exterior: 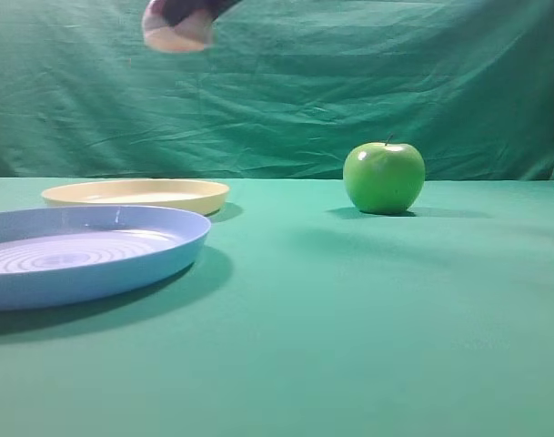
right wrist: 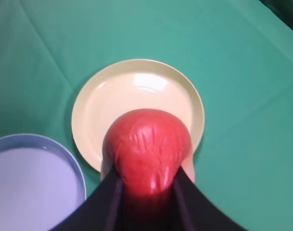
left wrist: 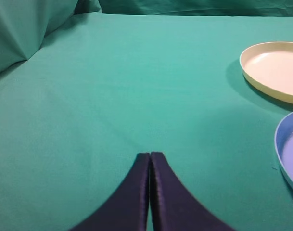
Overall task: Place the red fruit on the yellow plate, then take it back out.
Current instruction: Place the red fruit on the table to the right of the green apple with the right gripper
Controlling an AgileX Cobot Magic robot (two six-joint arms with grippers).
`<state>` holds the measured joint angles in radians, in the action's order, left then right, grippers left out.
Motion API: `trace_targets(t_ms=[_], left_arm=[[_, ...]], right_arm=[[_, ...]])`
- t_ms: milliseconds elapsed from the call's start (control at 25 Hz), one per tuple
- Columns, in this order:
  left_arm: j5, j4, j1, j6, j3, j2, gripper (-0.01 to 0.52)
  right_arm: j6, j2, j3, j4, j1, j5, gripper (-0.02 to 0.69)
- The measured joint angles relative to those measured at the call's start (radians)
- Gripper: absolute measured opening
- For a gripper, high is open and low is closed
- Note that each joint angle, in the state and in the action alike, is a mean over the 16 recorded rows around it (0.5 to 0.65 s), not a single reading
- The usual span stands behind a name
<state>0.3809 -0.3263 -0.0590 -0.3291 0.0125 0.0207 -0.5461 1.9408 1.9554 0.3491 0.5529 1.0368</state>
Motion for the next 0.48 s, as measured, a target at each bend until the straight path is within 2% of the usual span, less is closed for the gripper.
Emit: trace_targets(t_ms=[200,480], left_arm=[[0.000,0.000,0.000,0.000,0.000,0.000,0.000],[0.000,0.000,0.000,-0.001,0.000,0.000,0.000]], right_arm=[[0.048,-0.145,-0.147,-0.029,-0.082,0.003,0.173],[0.068,-0.379,-0.472,-0.034,-0.202,-0.089,0.162]])
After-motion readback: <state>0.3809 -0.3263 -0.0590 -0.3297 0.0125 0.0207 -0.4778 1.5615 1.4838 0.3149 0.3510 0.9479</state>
